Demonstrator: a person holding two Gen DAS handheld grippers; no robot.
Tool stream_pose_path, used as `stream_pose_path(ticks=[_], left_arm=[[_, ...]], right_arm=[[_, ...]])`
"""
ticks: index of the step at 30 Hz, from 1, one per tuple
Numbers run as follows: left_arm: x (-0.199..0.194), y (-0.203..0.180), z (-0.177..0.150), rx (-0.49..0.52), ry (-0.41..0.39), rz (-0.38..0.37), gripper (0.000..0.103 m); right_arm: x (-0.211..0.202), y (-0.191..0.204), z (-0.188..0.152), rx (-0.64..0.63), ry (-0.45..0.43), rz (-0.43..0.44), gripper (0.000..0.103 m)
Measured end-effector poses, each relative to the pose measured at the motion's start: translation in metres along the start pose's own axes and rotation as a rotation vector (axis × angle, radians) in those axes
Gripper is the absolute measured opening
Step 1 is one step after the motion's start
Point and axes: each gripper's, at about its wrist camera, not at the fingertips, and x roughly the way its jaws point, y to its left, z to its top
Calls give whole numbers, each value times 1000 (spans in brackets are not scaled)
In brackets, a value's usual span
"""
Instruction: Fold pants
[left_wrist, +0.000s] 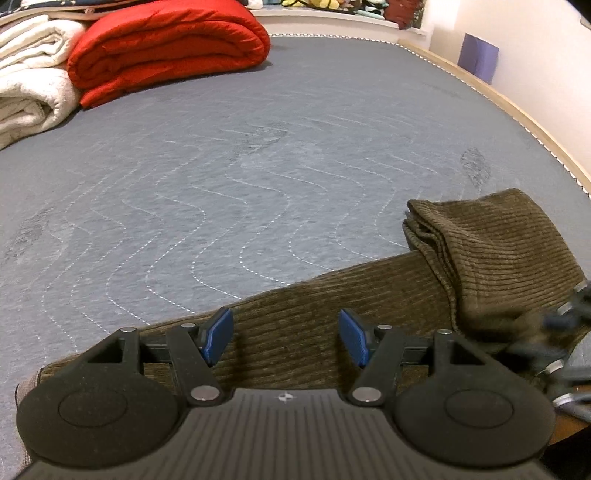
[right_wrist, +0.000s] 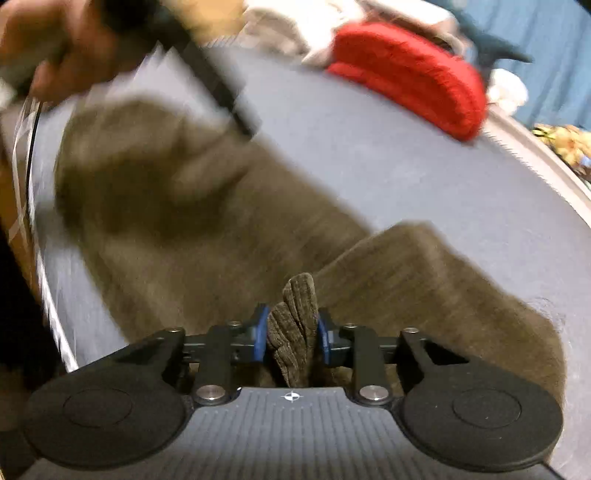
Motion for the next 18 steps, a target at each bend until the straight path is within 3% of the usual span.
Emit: stream_pose_path(ticks=[4,7,10,12,14,16,18], left_arm=[[-5,4,2,-26,-23,-3,69],[-6,4,3,-35,-26,-24,69],[-4,0,3,-35,-18,-49,69],[-2,-4,3,-34,-18,-68,69],[1,-7,3,-39,-20,-90,69],[5,-9,4,-59,-20,-133,66],[10,-10,6,-100,-25,-178,60]], right_arm=[[-40,1,22,86,-214,18,26],[-56,28,25,9,-299,172,26],[-42,63,16,-149,-204,247,30],[-27,76,8,-223,-122,241,33],[-31,68,6,-171,-111,237,43],[-42,44,14,-36,-140,244,58],[-49,18,24,94,-157,228,60]])
